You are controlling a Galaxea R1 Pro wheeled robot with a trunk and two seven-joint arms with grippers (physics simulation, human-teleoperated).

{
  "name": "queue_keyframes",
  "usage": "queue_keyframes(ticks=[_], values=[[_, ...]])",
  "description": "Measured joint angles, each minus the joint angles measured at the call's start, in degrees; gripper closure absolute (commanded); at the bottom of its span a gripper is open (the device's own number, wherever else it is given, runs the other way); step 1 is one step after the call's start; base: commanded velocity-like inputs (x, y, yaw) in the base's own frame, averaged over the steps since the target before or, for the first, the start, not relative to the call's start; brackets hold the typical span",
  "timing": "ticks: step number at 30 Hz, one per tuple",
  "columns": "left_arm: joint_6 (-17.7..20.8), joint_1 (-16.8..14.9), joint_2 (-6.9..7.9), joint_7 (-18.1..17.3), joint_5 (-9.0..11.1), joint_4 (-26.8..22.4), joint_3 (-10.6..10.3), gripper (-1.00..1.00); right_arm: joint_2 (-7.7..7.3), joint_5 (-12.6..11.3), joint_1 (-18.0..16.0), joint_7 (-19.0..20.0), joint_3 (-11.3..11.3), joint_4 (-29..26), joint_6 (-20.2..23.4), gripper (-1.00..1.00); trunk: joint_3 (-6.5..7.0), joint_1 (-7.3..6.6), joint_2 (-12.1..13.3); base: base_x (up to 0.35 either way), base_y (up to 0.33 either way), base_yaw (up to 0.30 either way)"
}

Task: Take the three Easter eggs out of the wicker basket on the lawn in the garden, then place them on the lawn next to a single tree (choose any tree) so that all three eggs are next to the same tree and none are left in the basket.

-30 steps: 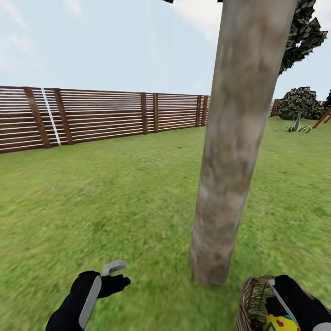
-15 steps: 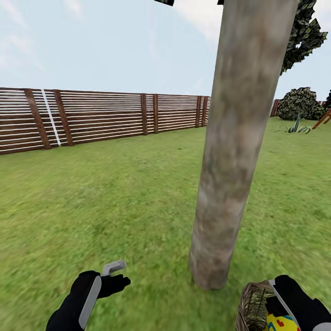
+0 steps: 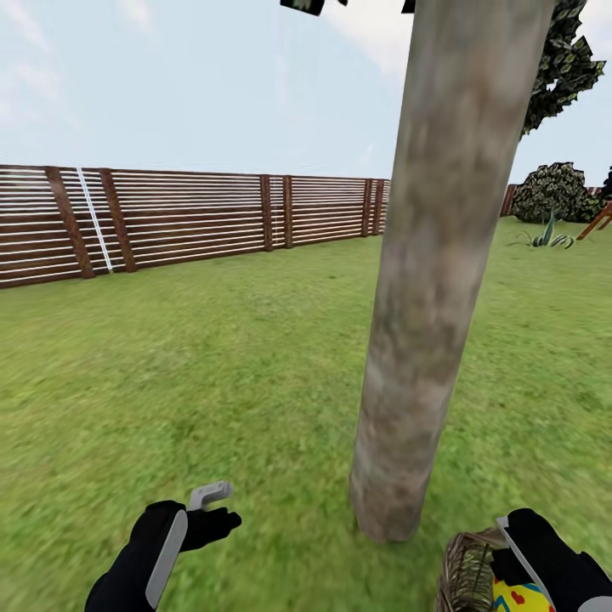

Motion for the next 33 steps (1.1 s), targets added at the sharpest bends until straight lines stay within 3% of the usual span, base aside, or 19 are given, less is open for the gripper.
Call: queue_keyframes(ticks=[33], values=[[0.0, 0.0, -0.17, 0.1, -0.1, 0.1, -0.1, -1.00, -0.08, 0.0, 0.0, 0.0, 0.0, 0.0, 0.0, 1.00, 5.57, -6.81, 12.4, 0.000, 0.000, 0.000]])
